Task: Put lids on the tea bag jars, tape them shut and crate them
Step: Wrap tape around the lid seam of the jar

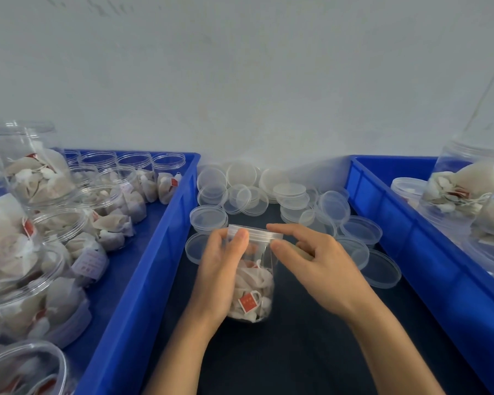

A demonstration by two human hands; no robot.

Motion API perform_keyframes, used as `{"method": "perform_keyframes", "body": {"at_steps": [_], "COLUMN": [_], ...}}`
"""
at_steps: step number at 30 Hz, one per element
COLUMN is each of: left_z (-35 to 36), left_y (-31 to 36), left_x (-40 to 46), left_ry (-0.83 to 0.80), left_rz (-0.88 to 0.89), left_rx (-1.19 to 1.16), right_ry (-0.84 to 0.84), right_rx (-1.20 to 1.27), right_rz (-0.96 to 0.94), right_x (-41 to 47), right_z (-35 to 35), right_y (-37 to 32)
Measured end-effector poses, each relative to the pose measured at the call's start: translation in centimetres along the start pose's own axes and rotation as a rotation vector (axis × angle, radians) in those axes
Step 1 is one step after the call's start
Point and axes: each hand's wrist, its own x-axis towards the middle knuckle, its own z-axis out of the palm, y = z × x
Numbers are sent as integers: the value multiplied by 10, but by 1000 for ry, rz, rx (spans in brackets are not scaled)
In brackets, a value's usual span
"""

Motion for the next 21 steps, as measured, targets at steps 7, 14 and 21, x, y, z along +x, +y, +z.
{"method": "perform_keyframes", "body": {"at_steps": [7, 14, 21], "left_z": [7, 15, 11], "left_y": [3, 5, 8], "left_x": [-7, -10, -8], "left_ry": [148, 180, 164], "left_rz": [112, 119, 117], "left_rx": [213, 309, 179], "right_ry": [80, 126, 40], "right_rx": [3, -161, -38], "right_rz": [3, -65, -60], "right_x": [-3, -7, -5], "right_z": [0, 9, 3], "right_y": [-7, -15, -9]}}
